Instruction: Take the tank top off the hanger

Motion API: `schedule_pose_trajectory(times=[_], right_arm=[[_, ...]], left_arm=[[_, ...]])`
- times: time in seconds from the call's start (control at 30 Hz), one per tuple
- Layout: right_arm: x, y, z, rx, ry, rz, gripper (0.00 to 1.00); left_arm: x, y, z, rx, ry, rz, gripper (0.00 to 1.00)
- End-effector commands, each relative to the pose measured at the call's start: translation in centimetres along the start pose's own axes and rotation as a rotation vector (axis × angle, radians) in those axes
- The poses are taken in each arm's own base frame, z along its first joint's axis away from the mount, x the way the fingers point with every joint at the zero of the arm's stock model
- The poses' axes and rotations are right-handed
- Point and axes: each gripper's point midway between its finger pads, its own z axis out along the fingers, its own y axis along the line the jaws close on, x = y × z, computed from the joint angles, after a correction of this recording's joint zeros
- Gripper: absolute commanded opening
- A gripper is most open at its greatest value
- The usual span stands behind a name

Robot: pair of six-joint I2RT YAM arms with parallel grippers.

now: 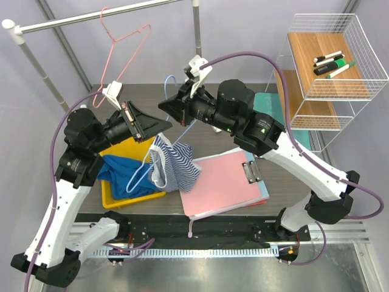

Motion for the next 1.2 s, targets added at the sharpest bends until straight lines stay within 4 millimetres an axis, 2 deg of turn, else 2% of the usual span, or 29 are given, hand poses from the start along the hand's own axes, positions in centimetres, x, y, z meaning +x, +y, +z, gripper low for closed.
schedule_pose_trajectory(times=[0.0, 0.03, 0.07, 0.13, 0.17, 0.33, 0.43, 0.47, 0.53, 0.57, 0.63, 0.67, 0.7, 0.73, 0.77, 0.83, 0.87, 0.93, 1.03, 1.07, 1.17], right_arm=[[-2.0, 0.4, -1.3, 0.005, -0.085, 0.11, 0.01], [-1.8, 0.4, -1.4, 0.006, -0.08, 0.113, 0.01], [-1.7, 0.4, -1.4, 0.006, -0.077, 0.116, 0.01], [-1.8, 0.5, -1.8, 0.003, -0.078, 0.117, 0.01], [-1.8, 0.5, -2.0, 0.003, -0.076, 0.117, 0.01], [-1.8, 0.5, -3.7, 0.006, -0.064, 0.11, 0.01], [-2.1, 0.5, -5.3, 0.012, -0.075, 0.107, 0.01], [-2.2, 0.5, -5.8, 0.011, -0.077, 0.107, 0.01], [-2.4, -0.2, -6.6, 0.054, -0.083, 0.11, 0.01], [-3.1, -0.1, -7.6, 0.053, -0.1, 0.11, 0.01], [-3.1, -0.1, -8.6, 0.055, -0.092, 0.109, 0.01], [-3.7, 0.1, -9.7, 0.05, -0.11, 0.107, 0.01], [-4.0, 0.1, -10.3, 0.047, -0.115, 0.104, 0.01], [-3.7, 0.1, -10.7, 0.046, -0.112, 0.105, 0.01], [-3.9, 0.2, -11.3, 0.043, -0.119, 0.104, 0.01], [-4.5, 0.6, -12.5, 0.026, -0.141, 0.103, 0.01], [-4.7, 0.7, -12.8, 0.022, -0.146, 0.103, 0.01], [-5.1, 0.9, -13.4, 0.013, -0.158, 0.104, 0.01], [-5.5, 0.9, -13.6, 0.012, -0.167, 0.096, 0.01], [-5.5, 0.9, -13.7, 0.012, -0.167, 0.091, 0.01], [-5.8, 0.9, -13.9, 0.014, -0.177, 0.085, 0.01]], left_arm=[[0.7, -4.0, -1.4, 0.151, 0.02, 0.148, 0.24], [0.8, -4.2, -1.7, 0.157, 0.018, 0.164, 0.3], [0.7, -4.4, -1.9, 0.157, 0.004, 0.177, 0.41], [0.7, -4.7, -2.7, 0.143, -0.021, 0.228, 0.51], [0.6, -4.6, -2.9, 0.125, -0.035, 0.248, 0.6], [-0.4, -5.4, -5.4, 0.04, -0.142, 0.418, 0.79], [-0.4, -4.9, -6.4, -0.005, -0.171, 0.471, 0.81], [-0.2, -4.5, -6.4, -0.011, -0.165, 0.47, 0.74], [0.4, -4.3, -6.3, 0.003, -0.143, 0.47, 0.67], [1.2, -3.8, -6.0, 0.017, -0.101, 0.457, 0.61], [1.7, -3.9, -5.9, 0.054, -0.082, 0.464, 0.58], [2.4, -3.3, -5.6, 0.068, -0.051, 0.449, 0.54], [2.5, -3.9, -5.7, 0.108, -0.054, 0.469, 0.54], [2.8, -3.9, -5.6, 0.131, -0.043, 0.468, 0.55], [3.8, -4.3, -5.7, 0.177, 0.001, 0.452, 0.59], [4.3, -4.1, -5.0, 0.244, 0.04, 0.45, 0.64], [5.2, -4.8, -5.2, 0.31, 0.094, 0.454, 0.67], [5.5, -3.6, -4.2, 0.316, 0.14, 0.421, 0.68], [6.4, -3.8, -4.0, 0.394, 0.192, 0.429, 0.7], [7.1, -5.0, -4.2, 0.471, 0.205, 0.467, 0.74], [9.3, -5.7, -3.8, 0.545, 0.304, 0.444, 0.81]])
